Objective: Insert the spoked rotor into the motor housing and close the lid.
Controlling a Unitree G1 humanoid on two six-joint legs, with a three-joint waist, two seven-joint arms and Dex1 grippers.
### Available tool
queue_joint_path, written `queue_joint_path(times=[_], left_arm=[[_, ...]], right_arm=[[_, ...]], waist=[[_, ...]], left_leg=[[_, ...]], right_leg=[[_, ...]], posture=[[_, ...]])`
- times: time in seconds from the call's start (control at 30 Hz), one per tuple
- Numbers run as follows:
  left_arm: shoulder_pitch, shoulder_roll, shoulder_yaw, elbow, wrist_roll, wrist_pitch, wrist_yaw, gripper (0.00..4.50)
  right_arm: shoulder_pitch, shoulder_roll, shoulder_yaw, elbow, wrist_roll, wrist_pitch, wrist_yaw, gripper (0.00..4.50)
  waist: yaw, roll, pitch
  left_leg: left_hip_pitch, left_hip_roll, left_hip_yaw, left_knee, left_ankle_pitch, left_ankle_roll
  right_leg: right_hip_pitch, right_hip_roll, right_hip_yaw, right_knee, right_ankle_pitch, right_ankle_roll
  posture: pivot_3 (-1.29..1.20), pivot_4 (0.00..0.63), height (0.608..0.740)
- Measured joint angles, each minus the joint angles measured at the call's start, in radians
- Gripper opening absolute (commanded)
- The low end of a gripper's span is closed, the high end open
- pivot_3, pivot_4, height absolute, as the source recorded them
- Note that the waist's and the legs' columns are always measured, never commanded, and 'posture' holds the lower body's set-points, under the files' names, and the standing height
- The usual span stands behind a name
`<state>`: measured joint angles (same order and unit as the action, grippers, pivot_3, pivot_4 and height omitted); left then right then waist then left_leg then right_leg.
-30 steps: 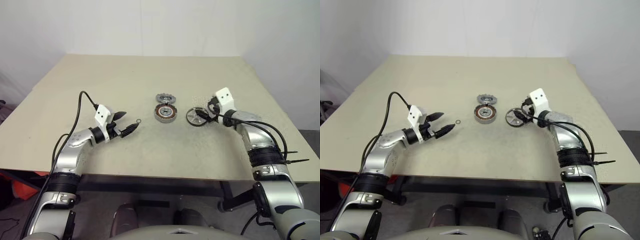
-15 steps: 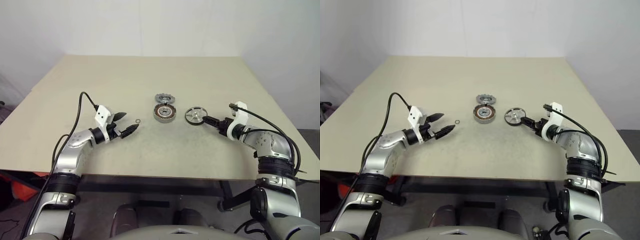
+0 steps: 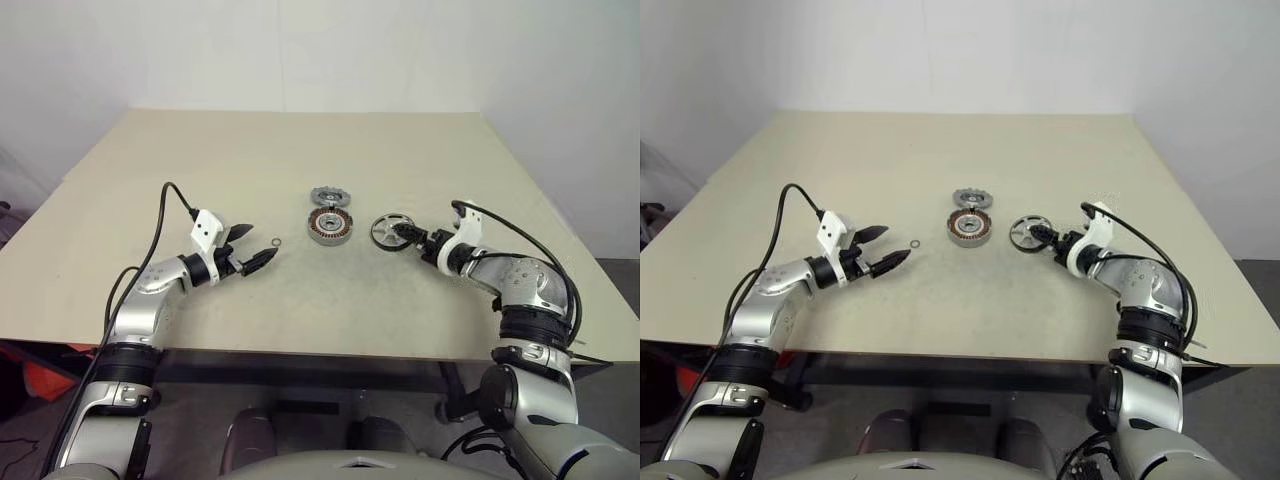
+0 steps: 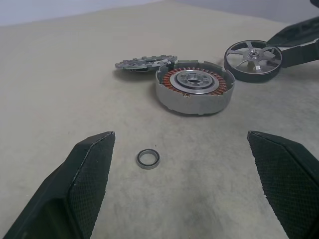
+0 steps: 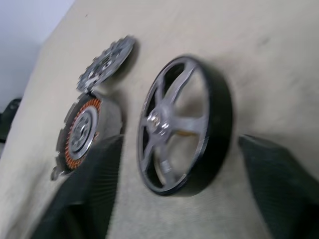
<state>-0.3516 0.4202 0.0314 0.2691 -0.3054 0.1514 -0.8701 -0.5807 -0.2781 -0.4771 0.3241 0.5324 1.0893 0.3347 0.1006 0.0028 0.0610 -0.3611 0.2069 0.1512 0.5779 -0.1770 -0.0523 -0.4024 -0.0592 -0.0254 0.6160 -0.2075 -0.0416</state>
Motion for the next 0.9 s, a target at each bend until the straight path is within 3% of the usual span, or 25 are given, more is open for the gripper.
queue_joint_path(times=[0.07, 0.17, 0.37, 0.73, 0.9], left_arm=[[0.0, 0.0, 0.0, 0.0, 0.0, -0.001, 0.001, 4.5], [0.0, 0.0, 0.0, 0.003, 0.0, -0.003, 0.001, 4.5], [0.0, 0.0, 0.0, 0.015, 0.003, -0.014, 0.002, 4.5], [0.0, 0.002, 0.001, 0.033, 0.014, -0.025, 0.002, 4.5], [0.002, 0.002, 0.001, 0.033, 0.014, -0.025, 0.002, 4.5]], right_arm=[[0.0, 0.006, 0.006, 0.0, 0.006, 0.007, -0.006, 2.8], [0.0, 0.007, 0.01, 0.0, 0.017, 0.01, -0.011, 2.24], [-0.015, 0.007, 0.019, -0.011, 0.054, 0.009, -0.003, 0.34], [-0.017, 0.008, 0.014, -0.012, 0.071, 0.007, -0.027, 0.31], [-0.035, 0.043, -0.067, -0.012, 0.141, 0.029, -0.066, 0.31]], waist=[[0.0, 0.0, 0.0], [0.0, 0.0, 0.0], [0.0, 0.0, 0.0], [0.002, 0.0, 0.0], [0.0, 0.0, 0.0]], left_leg=[[0.0, 0.0, 0.0, 0.0, 0.0, 0.0], [0.0, 0.0, 0.0, 0.0, 0.0, 0.0], [0.001, 0.0, 0.0, 0.0, 0.0, 0.0], [0.001, 0.0, 0.0, 0.0, 0.0, -0.001], [0.0, 0.0, 0.0, -0.001, 0.001, -0.001]], right_leg=[[0.0, 0.0, 0.0, 0.0, 0.0, 0.0], [0.0, 0.0, 0.0, 0.0, 0.0, 0.0], [0.001, 0.0, 0.0, 0.0, 0.0, 0.0], [0.001, 0.0, 0.0, 0.0, -0.001, 0.003], [0.0, 0.0, 0.0, 0.0, 0.0, 0.001]], posture=[[0.0, 0.0, 0.74], [0.0, 0.0, 0.74], [0.0, 0.0, 0.74], [0.0, 0.0, 0.74], [0.0, 0.0, 0.74]])
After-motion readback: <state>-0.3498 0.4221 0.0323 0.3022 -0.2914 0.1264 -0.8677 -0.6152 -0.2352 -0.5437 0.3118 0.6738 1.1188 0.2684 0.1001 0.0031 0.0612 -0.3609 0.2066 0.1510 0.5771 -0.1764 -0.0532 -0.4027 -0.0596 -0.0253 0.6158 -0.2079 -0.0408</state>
